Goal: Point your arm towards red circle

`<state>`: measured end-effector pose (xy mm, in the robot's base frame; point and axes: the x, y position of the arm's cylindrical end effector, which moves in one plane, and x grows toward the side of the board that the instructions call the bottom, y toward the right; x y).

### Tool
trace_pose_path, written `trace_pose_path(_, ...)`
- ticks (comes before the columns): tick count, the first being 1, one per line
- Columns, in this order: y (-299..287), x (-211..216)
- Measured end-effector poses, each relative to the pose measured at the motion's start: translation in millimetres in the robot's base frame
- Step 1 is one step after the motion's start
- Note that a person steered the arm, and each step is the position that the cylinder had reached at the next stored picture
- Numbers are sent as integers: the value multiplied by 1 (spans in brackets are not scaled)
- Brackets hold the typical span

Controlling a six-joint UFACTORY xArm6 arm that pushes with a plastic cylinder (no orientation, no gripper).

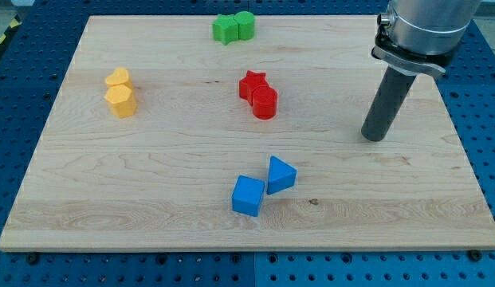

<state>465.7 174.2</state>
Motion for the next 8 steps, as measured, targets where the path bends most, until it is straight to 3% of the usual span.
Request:
trace_pose_path(1,-6,-20)
trace_pose_path(4,-13,-24)
trace_pose_path(8,-76,-44)
